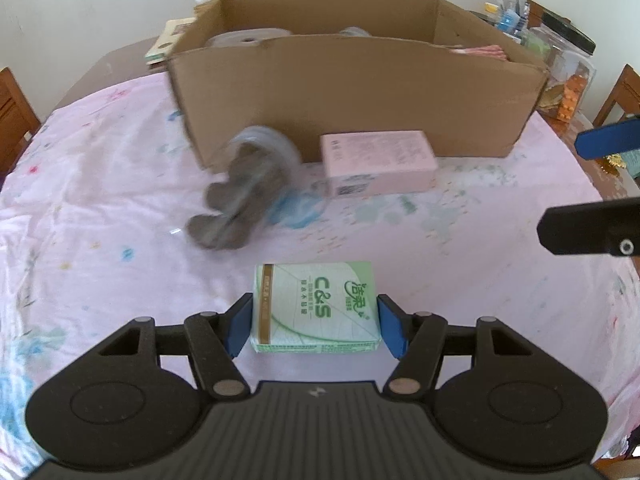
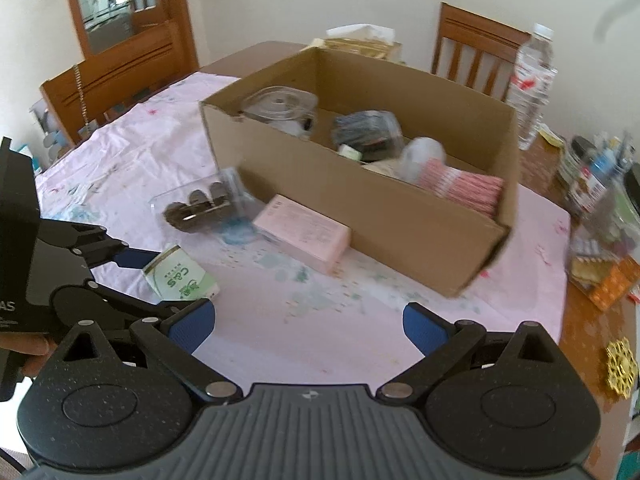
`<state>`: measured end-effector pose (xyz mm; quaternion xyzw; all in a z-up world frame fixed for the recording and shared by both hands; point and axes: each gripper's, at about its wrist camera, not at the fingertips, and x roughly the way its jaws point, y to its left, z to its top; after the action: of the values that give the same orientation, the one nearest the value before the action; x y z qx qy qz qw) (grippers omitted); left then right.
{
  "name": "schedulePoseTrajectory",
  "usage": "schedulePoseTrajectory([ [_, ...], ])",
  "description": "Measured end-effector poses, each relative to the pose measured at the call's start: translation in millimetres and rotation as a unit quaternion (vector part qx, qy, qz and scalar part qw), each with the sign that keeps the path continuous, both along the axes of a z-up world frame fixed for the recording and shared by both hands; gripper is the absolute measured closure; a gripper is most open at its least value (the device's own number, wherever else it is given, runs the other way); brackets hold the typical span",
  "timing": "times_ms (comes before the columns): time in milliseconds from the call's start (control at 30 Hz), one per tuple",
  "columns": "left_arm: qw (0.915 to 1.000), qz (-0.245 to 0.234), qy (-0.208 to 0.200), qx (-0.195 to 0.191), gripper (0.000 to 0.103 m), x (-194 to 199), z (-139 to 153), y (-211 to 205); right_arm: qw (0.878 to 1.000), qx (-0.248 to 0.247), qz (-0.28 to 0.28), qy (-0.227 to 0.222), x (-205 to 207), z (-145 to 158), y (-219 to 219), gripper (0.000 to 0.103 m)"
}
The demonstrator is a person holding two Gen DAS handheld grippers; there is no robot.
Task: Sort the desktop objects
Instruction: 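Hold the tissue pack in the left tool while the right tool grasps the cookie jar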
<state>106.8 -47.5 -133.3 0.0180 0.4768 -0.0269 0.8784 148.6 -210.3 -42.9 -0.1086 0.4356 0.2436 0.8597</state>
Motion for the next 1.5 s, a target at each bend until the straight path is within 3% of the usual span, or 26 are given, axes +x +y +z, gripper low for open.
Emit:
schedulePoseTrajectory([
  [933,0.9976,0.068,-0.004,0.014,0.039,-12.4,9.2,109.2,0.993,0.009,0.116,-0.004,55.7,-36.8,119.1,0.0],
  [1500,0.9963,0.083,-0.009,0.019,0.039,-9.3,18.0,140.3,0.984,-0.024,0.176,-0.014,68.6,-60.0,159.3,0.001],
])
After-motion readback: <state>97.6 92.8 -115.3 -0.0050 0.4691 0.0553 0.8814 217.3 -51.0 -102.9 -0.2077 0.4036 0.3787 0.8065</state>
